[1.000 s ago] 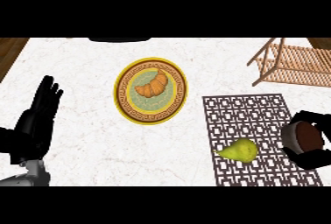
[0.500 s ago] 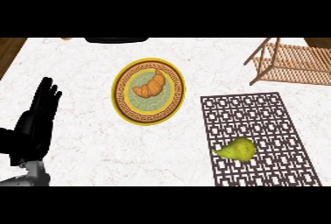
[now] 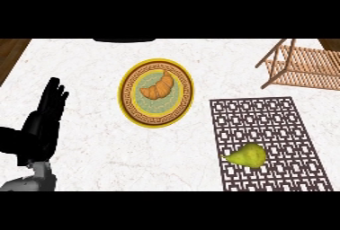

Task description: Pick the cupcake from the placemat and place it in the tiered shelf

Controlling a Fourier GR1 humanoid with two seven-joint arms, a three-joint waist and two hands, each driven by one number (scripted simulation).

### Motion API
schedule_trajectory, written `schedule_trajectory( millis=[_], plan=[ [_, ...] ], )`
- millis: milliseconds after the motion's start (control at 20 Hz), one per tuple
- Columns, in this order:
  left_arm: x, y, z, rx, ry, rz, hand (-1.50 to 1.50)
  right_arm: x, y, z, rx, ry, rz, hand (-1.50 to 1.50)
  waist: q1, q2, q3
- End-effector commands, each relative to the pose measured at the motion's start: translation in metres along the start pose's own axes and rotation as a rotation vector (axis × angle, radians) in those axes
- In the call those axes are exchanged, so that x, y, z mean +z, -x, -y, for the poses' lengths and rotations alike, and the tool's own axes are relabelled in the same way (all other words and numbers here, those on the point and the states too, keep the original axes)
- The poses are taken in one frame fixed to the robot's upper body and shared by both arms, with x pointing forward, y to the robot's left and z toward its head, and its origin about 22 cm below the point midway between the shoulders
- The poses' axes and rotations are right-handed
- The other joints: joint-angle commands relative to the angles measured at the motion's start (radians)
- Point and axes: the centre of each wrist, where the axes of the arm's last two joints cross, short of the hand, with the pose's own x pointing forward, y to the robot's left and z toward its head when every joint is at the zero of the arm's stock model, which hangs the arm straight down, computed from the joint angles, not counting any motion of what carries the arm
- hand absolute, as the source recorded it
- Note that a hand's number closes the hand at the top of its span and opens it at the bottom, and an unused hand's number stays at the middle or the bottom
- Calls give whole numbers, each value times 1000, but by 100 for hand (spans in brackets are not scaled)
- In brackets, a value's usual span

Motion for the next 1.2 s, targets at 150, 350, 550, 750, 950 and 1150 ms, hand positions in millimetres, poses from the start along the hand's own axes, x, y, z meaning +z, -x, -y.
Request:
schedule_trajectory(
  millis=[150, 350, 550, 750, 950, 1150],
  plan=[
    [-4, 4, 9, 11, -3, -8, 0, -44, 7, -5, -23, 67, -28, 150, 9, 3, 0],
    [11, -4, 31, 12, 8, 9, 0, -65, 21, -19, -60, 105, -40, 150, 12, 3, 1],
    [-7, -13, -4, 7, 35, 23, 0, -98, 30, -36, -50, 128, -46, 150, 22, 6, 1],
    [16, 3, 0, 10, 22, 0, 0, -108, 54, -34, -70, 138, -28, 150, 22, 5, 1],
    [-12, -23, 24, 21, 27, 14, 0, -123, 54, -54, -120, 182, -10, 150, 24, 8, 2],
    [-5, -8, 18, 5, 28, 4, 0, -134, 56, -67, -107, 160, -1, 150, 27, 9, 2]
  ],
)
